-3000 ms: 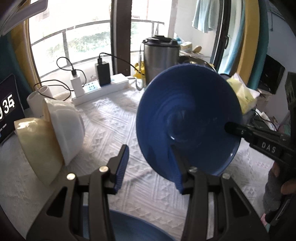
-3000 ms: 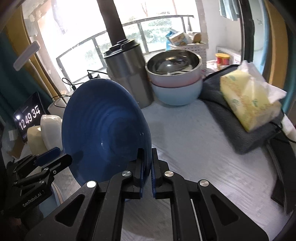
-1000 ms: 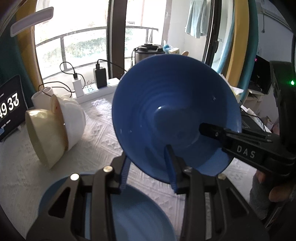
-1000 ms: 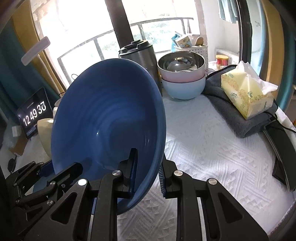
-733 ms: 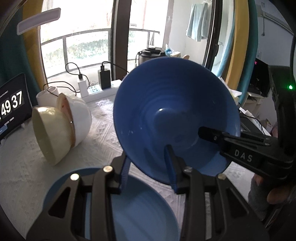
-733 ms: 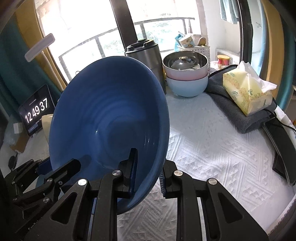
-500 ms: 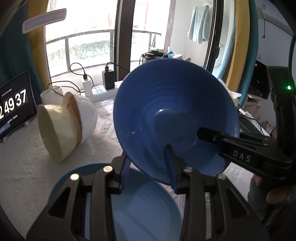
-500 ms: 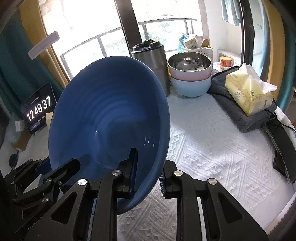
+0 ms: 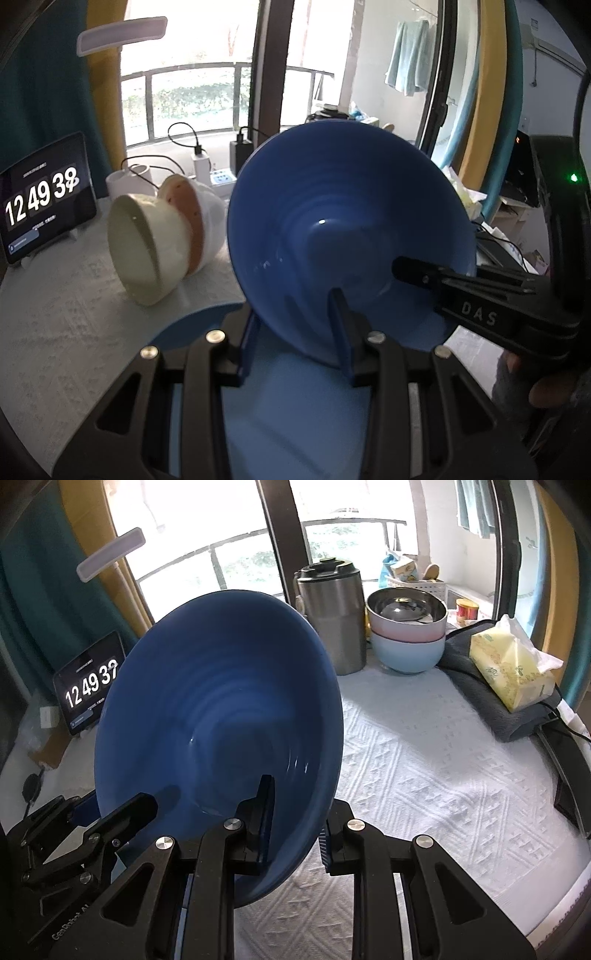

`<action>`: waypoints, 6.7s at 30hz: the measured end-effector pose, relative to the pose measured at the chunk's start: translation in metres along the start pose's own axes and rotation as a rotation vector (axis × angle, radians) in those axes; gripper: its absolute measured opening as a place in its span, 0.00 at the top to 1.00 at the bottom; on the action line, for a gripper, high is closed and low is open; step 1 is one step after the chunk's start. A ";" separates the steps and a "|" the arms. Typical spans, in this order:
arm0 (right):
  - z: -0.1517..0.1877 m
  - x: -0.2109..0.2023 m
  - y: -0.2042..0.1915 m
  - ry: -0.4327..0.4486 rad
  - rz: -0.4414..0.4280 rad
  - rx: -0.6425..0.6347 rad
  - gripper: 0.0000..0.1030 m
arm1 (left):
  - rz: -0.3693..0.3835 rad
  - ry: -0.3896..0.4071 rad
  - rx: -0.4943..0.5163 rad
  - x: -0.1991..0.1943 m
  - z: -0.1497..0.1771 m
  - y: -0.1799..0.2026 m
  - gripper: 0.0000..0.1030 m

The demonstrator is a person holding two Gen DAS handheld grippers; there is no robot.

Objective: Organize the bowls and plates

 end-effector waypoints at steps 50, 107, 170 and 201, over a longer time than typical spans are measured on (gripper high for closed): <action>0.030 -0.082 -0.011 0.131 0.022 0.045 0.68 | -0.046 0.021 -0.052 -0.051 0.023 -0.038 0.56; 0.073 0.030 -0.144 -0.160 -0.114 -0.069 0.60 | -0.176 -0.074 -0.324 -0.042 0.075 -0.202 0.60; 0.017 -0.001 -0.160 -0.016 -0.160 -0.111 0.60 | -0.253 0.082 -0.276 -0.091 0.026 -0.178 0.57; 0.019 -0.058 0.029 0.118 0.011 0.124 0.60 | -0.110 0.013 -0.028 -0.029 0.012 -0.008 0.56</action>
Point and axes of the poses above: each gripper's, at about its wrist camera, not at the fingertips, and x roughly the way its jaws point, y to its right, z to its underside, the point moved 9 cm from there along x, roughly the way its jaws point, and after that the axes turned 11 degrees about -x, right-handed, at the moved point
